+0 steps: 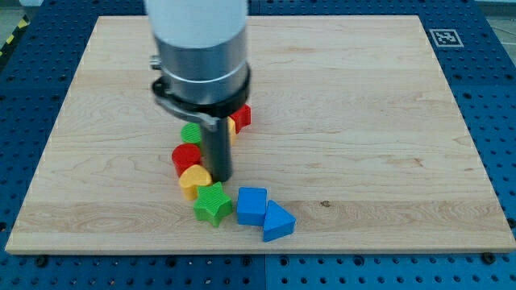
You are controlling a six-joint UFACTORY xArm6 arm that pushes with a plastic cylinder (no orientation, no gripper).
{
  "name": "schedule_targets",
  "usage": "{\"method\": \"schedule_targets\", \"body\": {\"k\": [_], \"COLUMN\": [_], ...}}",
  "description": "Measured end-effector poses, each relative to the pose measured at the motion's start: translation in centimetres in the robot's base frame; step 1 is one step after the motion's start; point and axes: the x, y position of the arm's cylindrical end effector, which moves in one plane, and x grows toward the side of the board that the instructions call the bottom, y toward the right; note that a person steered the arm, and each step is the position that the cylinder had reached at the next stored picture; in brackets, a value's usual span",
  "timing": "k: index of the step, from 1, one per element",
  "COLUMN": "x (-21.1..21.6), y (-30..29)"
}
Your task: Place the yellow heart below the green circle
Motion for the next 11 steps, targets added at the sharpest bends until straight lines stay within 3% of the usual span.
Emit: {"method": "schedule_targets", "body": {"k": [4, 5, 7, 9, 11], "x": [-1.2, -0.1, 8.0, 7.8, 4.8], "y": [-11.4, -11.4, -10.3, -4.2, -4.5]}}
